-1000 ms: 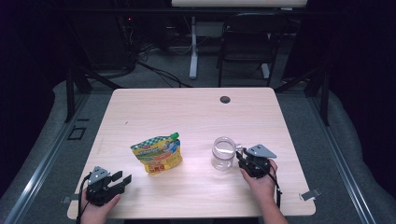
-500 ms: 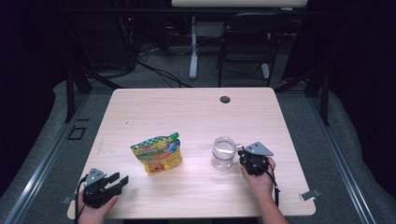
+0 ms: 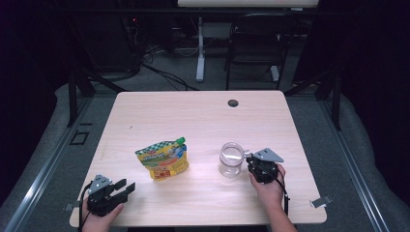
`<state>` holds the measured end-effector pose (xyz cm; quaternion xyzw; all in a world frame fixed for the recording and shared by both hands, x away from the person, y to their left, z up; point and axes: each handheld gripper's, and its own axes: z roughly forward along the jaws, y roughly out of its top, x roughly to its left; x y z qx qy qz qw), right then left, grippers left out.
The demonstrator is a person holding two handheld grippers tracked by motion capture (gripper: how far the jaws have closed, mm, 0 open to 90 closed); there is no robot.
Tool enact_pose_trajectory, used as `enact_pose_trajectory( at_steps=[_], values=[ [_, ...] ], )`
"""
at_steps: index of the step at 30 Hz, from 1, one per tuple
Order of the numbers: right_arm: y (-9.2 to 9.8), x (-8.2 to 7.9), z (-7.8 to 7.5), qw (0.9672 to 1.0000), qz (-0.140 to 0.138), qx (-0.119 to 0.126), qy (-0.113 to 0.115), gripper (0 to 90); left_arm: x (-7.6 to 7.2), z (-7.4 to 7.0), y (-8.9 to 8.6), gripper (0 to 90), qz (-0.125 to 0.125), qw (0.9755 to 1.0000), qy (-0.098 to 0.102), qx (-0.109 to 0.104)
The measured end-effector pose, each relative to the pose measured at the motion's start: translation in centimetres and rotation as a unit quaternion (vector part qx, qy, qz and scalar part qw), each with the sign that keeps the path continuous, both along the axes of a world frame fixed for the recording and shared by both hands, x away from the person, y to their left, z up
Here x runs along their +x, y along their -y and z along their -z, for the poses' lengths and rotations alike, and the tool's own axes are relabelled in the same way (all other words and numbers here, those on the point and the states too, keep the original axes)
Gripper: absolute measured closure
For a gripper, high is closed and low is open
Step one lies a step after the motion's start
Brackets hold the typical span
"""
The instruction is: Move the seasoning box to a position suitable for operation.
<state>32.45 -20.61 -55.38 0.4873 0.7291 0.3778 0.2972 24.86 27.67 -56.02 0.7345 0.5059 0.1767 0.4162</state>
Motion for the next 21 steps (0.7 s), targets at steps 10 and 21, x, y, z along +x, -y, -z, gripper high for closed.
enact_pose_trajectory(
  at_steps=[10,21],
  values=[
    [-0.8,-2.0,-0.3,0.9999,-0.011,-0.003,-0.012,80.1,-1.6,-0.9,2.1,57.8,0.031,0.9995,0.009,-0.003],
    [-2.4,-4.1,-0.6,0.9997,-0.012,-0.009,-0.019,79.7,-2.6,-1.6,5.5,60.4,0.098,0.995,0.018,-0.007]
  ],
)
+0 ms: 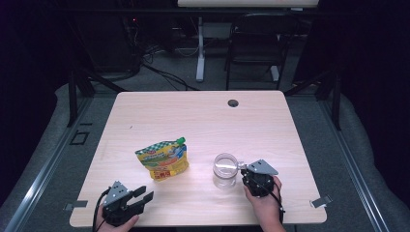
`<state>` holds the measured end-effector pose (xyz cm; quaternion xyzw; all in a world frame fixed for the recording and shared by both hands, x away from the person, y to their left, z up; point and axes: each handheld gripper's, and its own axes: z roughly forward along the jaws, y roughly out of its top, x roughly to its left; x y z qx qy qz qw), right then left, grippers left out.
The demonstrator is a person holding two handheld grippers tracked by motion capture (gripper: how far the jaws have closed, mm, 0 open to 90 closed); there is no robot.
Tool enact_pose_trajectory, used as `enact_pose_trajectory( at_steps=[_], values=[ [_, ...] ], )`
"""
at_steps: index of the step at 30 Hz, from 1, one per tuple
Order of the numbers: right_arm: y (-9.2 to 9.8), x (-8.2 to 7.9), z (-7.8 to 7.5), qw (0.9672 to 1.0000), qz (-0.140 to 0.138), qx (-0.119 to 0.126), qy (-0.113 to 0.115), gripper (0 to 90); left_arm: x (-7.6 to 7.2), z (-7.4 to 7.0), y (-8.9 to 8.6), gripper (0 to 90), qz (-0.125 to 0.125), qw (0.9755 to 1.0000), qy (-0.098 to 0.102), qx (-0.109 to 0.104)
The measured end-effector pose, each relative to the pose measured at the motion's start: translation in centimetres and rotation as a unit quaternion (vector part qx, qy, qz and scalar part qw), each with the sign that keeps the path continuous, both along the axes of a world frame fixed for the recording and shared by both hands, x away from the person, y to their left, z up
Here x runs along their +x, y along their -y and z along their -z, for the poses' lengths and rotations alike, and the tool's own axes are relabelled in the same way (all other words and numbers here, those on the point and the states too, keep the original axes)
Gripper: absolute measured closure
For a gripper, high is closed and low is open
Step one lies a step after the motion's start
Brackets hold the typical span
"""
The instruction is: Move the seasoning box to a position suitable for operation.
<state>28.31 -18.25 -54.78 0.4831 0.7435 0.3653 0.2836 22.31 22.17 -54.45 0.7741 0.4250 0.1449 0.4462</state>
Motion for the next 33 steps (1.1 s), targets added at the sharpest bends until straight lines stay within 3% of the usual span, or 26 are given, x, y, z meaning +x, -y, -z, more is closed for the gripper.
enact_pose_trajectory(
  at_steps=[6,19,25,33],
  values=[
    [-0.7,-1.0,-0.1,0.9998,-0.02,0.0,-0.001,79.6,-0.1,0.0,1.8,60.2,0.029,0.9996,0.002,0.003],
    [-2.7,-3.1,-0.2,0.9971,-0.075,-0.004,-0.006,79.9,0.5,0.3,4.7,60.0,0.063,0.9979,0.008,0.014],
    [-3.0,-3.4,0.0,0.9964,-0.084,-0.002,-0.013,79.6,1.4,0.3,6.0,60.7,0.073,0.9972,0.009,0.012],
    [-2.7,-3.7,-0.1,0.996,-0.085,0.011,-0.026,77.5,2.1,-0.4,8.3,60.5,0.105,0.9941,0.025,0.01]
  ],
)
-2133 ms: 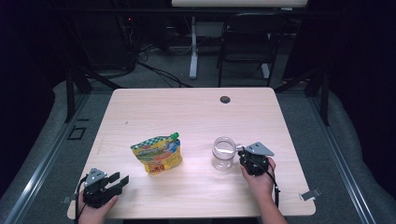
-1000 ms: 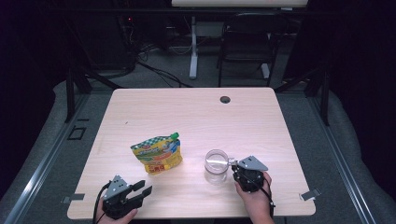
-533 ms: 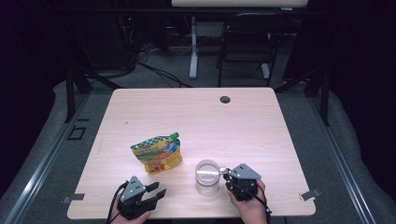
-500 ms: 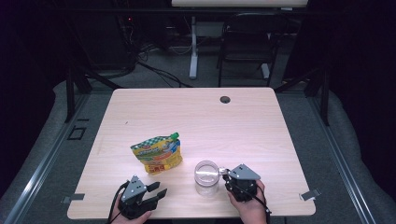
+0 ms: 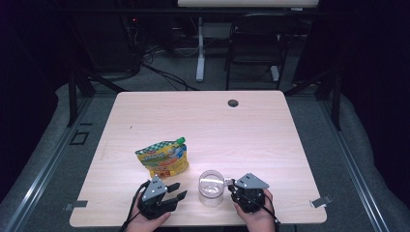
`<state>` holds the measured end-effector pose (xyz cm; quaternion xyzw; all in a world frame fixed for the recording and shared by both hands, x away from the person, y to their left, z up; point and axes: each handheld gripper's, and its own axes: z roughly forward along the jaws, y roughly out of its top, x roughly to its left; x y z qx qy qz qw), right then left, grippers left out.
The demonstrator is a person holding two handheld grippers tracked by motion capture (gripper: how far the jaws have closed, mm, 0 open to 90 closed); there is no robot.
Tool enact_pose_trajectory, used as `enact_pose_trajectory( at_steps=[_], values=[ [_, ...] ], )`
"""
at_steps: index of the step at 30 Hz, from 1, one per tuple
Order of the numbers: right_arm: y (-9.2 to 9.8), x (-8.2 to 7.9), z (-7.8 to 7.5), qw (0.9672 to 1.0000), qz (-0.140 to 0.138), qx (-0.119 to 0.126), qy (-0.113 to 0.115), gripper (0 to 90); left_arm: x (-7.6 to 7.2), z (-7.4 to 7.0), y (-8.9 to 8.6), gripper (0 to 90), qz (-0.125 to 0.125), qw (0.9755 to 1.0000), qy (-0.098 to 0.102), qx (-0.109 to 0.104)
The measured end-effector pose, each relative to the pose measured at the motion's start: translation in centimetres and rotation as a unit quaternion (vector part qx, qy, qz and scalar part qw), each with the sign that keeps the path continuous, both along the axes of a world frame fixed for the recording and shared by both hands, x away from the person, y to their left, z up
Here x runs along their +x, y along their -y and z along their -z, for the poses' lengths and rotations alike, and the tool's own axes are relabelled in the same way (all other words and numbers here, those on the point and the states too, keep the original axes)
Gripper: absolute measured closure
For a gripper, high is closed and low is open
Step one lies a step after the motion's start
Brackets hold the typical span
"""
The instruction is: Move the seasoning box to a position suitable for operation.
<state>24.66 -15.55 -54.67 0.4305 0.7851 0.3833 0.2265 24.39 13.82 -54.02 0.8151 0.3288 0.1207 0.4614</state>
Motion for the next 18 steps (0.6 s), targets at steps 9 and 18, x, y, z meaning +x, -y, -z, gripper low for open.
enact_pose_trajectory(
  at_steps=[9,18],
  values=[
    [1.6,-1.5,-1.2,0.9995,-0.017,0.026,0.009,63.1,1.1,-0.7,1.7,63.4,0.024,0.9995,-0.01,-0.016],
    [2.0,-2.5,-3.2,0.9987,-0.016,0.044,0.019,67.5,1.4,-1.1,1.4,68.1,0.027,0.9993,-0.018,-0.017]
  ],
)
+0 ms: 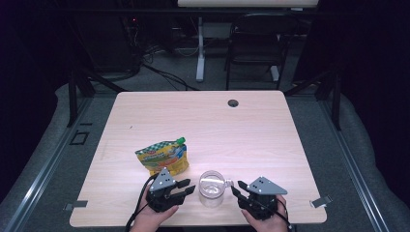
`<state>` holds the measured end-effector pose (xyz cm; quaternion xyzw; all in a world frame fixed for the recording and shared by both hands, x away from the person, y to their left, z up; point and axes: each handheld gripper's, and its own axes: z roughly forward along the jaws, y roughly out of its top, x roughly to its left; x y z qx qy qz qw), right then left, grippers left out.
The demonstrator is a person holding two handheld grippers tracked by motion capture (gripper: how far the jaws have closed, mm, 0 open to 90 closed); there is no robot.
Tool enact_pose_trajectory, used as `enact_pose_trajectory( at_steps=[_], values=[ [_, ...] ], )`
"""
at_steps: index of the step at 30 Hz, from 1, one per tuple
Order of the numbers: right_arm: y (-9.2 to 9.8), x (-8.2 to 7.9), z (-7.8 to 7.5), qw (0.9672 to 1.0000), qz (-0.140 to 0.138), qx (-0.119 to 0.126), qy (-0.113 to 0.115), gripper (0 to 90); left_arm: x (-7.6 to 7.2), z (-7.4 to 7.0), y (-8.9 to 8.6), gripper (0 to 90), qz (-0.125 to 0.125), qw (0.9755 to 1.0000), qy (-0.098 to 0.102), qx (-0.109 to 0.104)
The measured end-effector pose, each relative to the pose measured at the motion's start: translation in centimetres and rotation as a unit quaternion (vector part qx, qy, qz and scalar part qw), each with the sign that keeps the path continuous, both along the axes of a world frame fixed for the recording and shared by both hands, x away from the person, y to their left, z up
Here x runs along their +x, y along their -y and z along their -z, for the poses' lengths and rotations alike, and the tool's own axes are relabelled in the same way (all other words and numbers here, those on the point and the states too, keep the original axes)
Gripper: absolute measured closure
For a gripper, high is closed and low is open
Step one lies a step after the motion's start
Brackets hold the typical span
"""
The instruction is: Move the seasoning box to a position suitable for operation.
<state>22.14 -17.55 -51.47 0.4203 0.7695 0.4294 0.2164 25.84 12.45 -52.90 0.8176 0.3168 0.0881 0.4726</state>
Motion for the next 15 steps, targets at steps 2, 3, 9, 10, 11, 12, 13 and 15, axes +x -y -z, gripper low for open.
enact_pose_trajectory(
  at_steps=[2,3,9,10,11,12,13,15],
  values=[
    [0.0,0.1,-0.3,0.9999,0.011,0.001,0.005,68.2,0.2,-0.1,0.0,69.8,0.0,1.0,-0.007,-0.004],
    [-0.1,0.3,-0.5,0.9999,0.014,0.001,0.002,68.3,0.3,-0.4,0.0,70.6,0.002,1.0,-0.006,-0.003],
    [-0.6,1.8,-2.8,0.9996,0.025,0.01,-0.003,73.4,1.6,-2.4,0.4,71.8,0.019,0.9998,-0.01,0.0],
    [-0.7,2.1,-3.2,0.9996,0.024,0.011,-0.009,73.4,1.9,-2.7,0.4,72.4,0.023,0.9996,-0.017,0.003],
    [-0.8,2.5,-3.4,0.9994,0.021,0.009,-0.025,73.4,2.1,-2.9,0.5,72.6,0.024,0.9995,-0.02,0.0],
    [-0.9,2.7,-3.5,0.9991,0.024,0.009,-0.032,74.0,2.5,-3.3,0.6,73.4,0.029,0.9993,-0.026,0.003],
    [-1.0,3.1,-3.7,0.9985,0.024,0.008,-0.048,73.9,2.7,-3.5,0.7,73.7,0.033,0.9991,-0.028,0.003],
    [-1.0,3.8,-3.6,0.9966,0.027,0.014,-0.077,73.8,3.0,-4.0,1.0,72.6,0.04,0.9988,-0.028,0.008]
  ],
)
